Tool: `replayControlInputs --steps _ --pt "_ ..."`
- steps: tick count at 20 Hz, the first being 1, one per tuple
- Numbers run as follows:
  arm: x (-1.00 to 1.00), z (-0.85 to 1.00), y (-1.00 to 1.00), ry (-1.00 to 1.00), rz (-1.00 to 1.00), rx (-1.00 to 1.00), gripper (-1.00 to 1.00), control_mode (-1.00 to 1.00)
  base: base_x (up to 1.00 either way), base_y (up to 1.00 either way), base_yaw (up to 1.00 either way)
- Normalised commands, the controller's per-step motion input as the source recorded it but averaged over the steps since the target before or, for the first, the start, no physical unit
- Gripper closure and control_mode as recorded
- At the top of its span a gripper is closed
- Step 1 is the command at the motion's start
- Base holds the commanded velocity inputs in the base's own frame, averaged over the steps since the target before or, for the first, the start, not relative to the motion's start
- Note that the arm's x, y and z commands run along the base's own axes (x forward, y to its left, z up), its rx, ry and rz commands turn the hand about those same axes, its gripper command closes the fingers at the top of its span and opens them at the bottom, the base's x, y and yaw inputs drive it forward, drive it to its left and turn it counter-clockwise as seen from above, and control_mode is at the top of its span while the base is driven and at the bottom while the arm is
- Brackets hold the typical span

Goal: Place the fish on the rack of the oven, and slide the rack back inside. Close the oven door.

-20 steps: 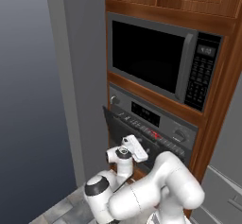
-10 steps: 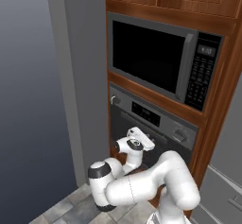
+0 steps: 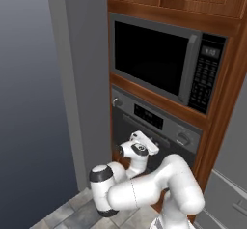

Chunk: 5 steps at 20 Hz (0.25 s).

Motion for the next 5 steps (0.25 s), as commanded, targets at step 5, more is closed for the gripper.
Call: replayControlInputs --steps 5 --pt "0.0 0.0 -0.03 0.0 0.0 0.0 -1.0 -1.0 0.0 0.0 0.0"
